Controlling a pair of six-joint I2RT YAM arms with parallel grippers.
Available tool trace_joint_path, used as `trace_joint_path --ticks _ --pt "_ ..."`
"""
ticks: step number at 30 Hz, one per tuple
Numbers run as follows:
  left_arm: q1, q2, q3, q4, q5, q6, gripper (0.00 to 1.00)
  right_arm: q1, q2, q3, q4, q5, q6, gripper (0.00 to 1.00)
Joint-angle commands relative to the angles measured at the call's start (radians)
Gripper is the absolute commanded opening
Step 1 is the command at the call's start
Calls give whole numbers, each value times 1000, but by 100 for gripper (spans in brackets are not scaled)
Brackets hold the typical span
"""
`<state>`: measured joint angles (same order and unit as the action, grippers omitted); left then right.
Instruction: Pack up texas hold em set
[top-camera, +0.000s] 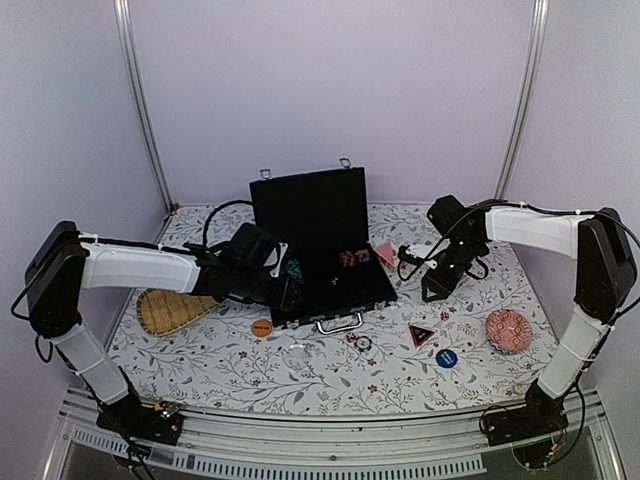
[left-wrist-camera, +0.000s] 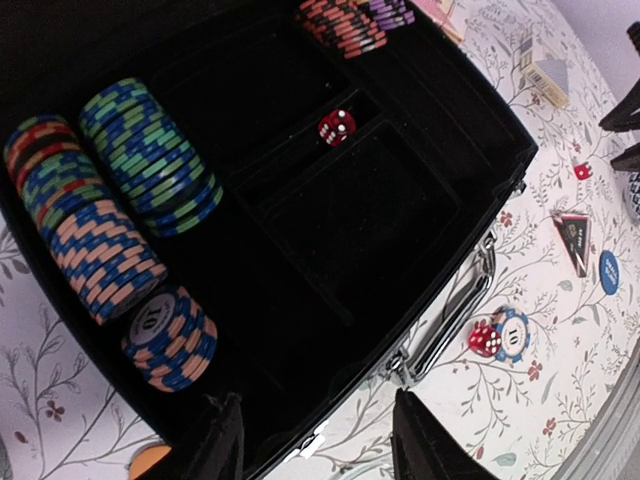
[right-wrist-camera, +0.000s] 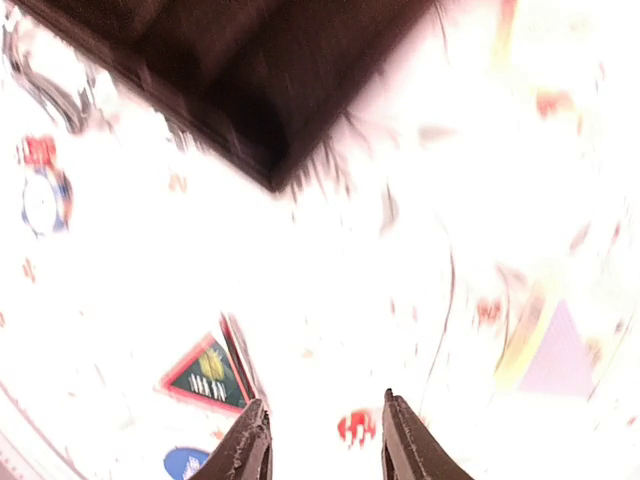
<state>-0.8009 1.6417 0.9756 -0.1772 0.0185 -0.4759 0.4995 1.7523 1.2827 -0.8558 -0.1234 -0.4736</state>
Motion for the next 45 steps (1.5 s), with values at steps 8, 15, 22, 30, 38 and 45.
trace_joint_path --ticks 8,15,22,30,38,45 --pt "-30 60 79 10 37 42 51 -131 -82 -178 -41 -56 -67 38" --pt "-41 50 69 6 33 33 50 -140 -16 -190 4 -40 -37 36" --pt "-44 53 85 -12 29 36 51 -142 27 -187 47 -30 -26 35" --pt "-47 55 87 -13 32 33 51 -143 74 -164 51 -19 -32 34" --pt "-48 61 88 -16 29 36 51 -142 79 -152 37 3 -21 29" --pt "-48 72 90 -14 33 39 51 -142 66 -124 -2 -1 -7 16"
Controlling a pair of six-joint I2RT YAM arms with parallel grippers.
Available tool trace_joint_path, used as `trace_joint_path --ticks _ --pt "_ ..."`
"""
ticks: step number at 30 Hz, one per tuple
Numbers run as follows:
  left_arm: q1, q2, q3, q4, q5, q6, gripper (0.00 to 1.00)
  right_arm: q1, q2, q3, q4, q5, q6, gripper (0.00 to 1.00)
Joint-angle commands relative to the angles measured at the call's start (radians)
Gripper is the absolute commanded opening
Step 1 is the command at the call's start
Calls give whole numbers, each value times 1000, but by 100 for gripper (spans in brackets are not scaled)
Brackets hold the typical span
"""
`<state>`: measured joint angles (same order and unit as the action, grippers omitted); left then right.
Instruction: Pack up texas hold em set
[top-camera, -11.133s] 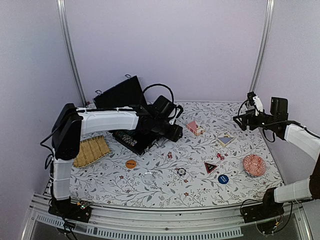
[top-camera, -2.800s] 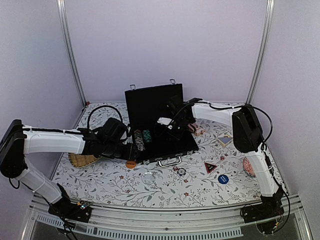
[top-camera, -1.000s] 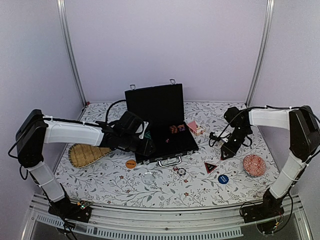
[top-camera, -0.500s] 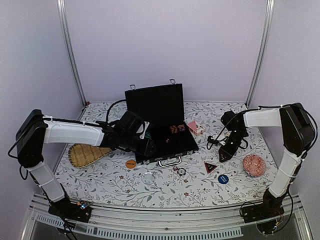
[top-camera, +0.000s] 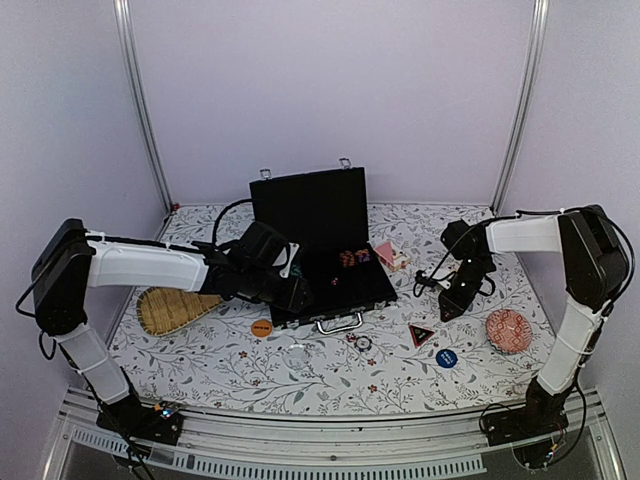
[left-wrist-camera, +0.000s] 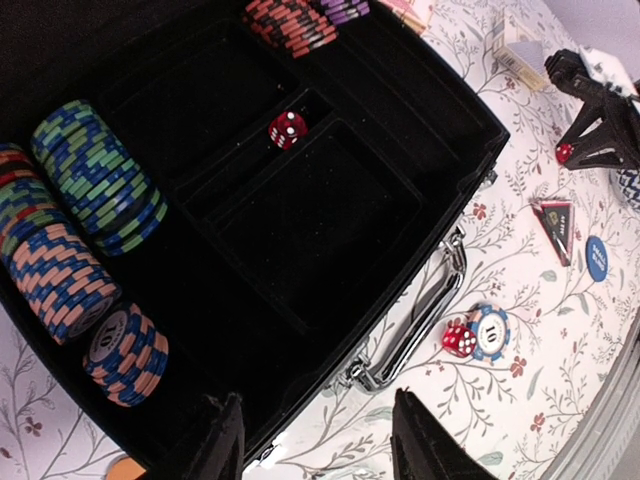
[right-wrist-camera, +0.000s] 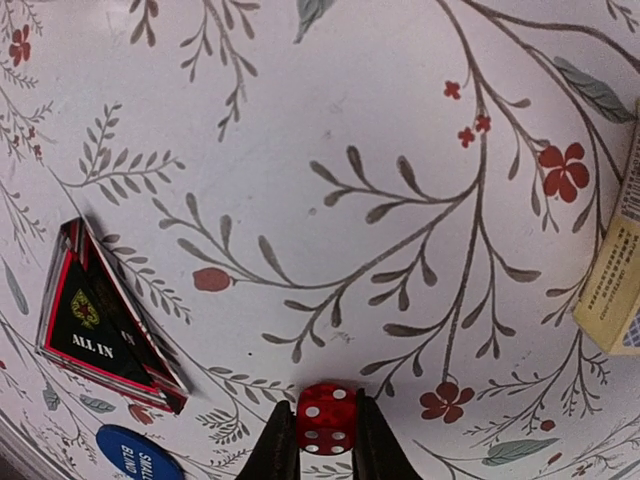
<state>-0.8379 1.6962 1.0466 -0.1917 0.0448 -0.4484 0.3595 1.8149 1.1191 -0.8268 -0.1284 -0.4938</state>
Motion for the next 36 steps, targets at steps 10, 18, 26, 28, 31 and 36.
trace_joint_path --ticks 10,18,26,28,31,36 --pt "2 -80 -90 20 -61 -21 50 149 51 352 -93 -46 -58 9" --pt "27 -176 -215 51 -84 -83 51 301 293 689 -75 -43 -59 8" --pt "45 -269 -304 61 -95 -102 51 405 517 975 -73 -59 -33 8" --pt "48 -282 -318 67 -100 -105 51 422 580 1031 -61 -49 -26 8" --pt "53 -291 -330 75 -96 -111 50 437 635 1081 -58 -48 -13 8" --pt "53 -292 -334 78 -91 -107 51 438 686 1088 -37 19 -13 8"
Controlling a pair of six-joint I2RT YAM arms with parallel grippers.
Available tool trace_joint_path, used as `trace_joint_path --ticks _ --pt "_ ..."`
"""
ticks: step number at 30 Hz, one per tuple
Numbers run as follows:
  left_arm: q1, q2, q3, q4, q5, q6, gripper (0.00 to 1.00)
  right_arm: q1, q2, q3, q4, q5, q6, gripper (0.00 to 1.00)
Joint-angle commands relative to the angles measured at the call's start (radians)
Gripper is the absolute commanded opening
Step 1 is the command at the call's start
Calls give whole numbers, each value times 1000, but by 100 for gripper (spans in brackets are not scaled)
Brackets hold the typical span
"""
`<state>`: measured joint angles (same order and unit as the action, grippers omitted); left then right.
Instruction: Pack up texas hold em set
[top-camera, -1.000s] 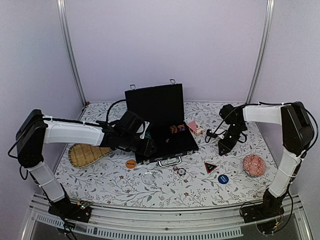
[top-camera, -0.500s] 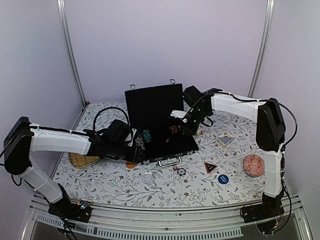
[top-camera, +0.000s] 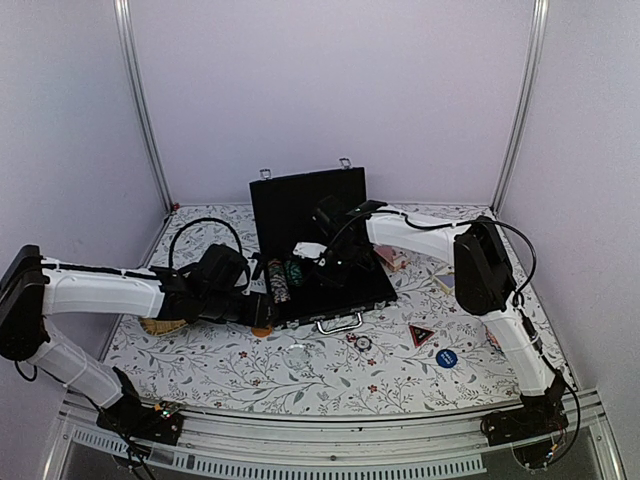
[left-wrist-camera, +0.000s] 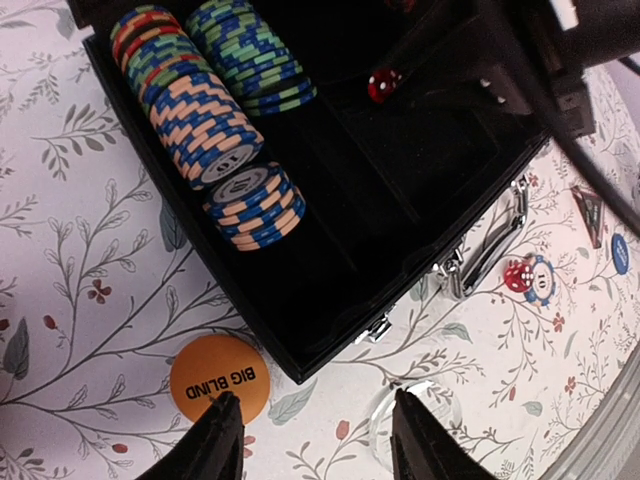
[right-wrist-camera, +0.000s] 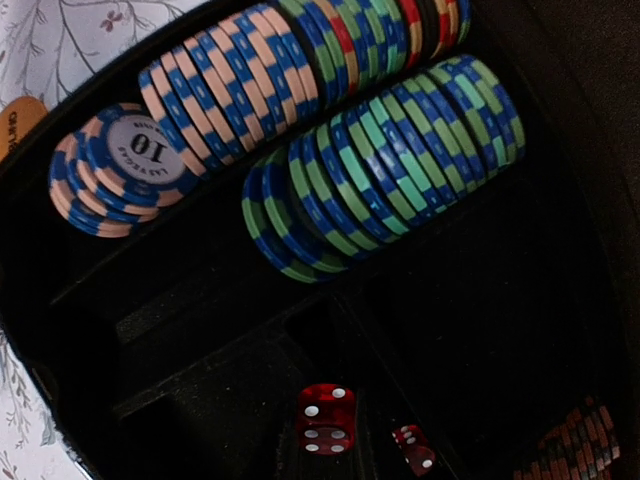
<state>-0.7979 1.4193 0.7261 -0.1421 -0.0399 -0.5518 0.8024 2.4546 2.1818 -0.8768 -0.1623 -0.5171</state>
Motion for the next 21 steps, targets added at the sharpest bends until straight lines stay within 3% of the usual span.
trace_joint_path --ticks 1,10,16,21 --pt "13 -15 -17 30 -7 -4 51 -4 50 24 17 63 11 8" --pt "14 -12 -28 42 -1 -7 51 -4 67 18 36 95 12 9" --pt "14 -12 -26 40 0 -6 51 -4 70 15 25 107 6 18" --pt "14 -11 -21 38 1 -5 51 -6 62 2 23 125 10 32"
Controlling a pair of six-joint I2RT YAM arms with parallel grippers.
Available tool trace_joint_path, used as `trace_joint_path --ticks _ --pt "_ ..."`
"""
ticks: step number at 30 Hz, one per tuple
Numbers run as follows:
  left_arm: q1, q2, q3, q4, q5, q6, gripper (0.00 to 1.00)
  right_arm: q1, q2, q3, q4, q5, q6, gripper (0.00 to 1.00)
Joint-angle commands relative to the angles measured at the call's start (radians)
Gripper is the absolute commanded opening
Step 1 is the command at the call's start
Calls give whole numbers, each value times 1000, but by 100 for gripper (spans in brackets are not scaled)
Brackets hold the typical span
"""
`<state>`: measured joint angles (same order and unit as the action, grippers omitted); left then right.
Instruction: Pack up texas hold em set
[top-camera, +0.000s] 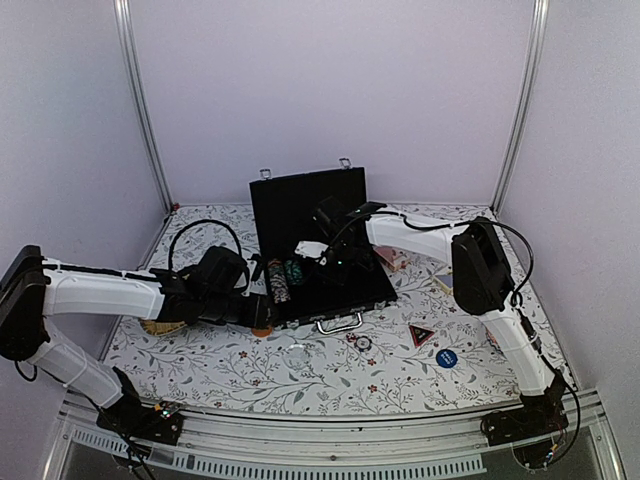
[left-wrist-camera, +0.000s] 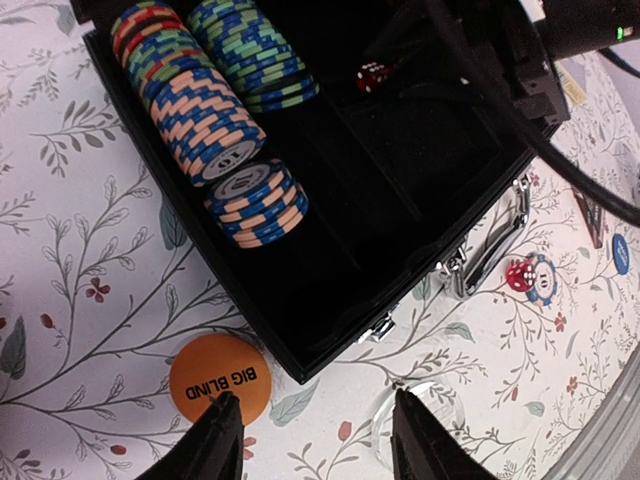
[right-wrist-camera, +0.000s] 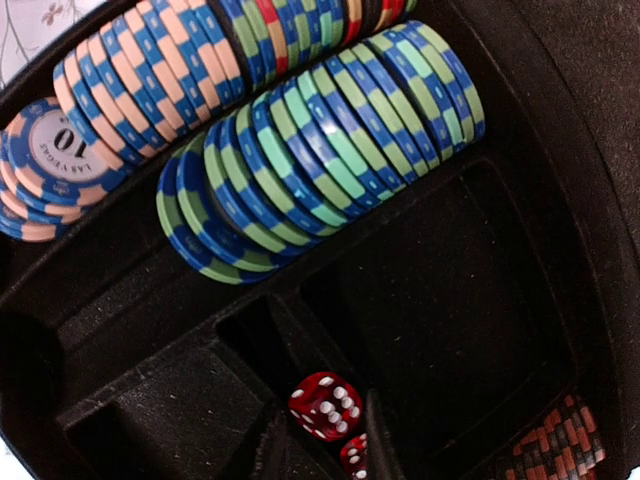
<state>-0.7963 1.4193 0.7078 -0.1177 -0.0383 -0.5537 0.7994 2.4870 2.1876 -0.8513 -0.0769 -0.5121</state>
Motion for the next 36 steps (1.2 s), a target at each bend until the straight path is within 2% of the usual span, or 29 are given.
trace_joint_path --ticks 1,11,15,18,23,26,28,31,36 --pt "14 -11 -2 14 0 -5 51 -2 26 -6 0 41 7 35" --pt "14 7 20 6 2 0 51 -13 -52 -10 14 47 31 39" --pt "14 24 61 -5 2 15 52 -28 -107 -19 -43 -4 31 39" --pt "13 52 112 -12 1 32 53 -60 -228 -110 -48 -94 32 40" --pt "12 168 265 -42 3 60 52 -145 -438 -375 5 -175 52 40" --pt "14 261 366 -72 9 72 43 -224 -589 -574 68 -261 69 39" --pt "14 321 434 -102 6 75 22 -277 -693 -714 125 -307 70 39" --pt "20 412 520 -142 15 88 2 -360 -839 -929 220 -382 64 38" --pt "35 566 657 -219 30 111 0 -479 -1040 -1213 361 -510 55 37"
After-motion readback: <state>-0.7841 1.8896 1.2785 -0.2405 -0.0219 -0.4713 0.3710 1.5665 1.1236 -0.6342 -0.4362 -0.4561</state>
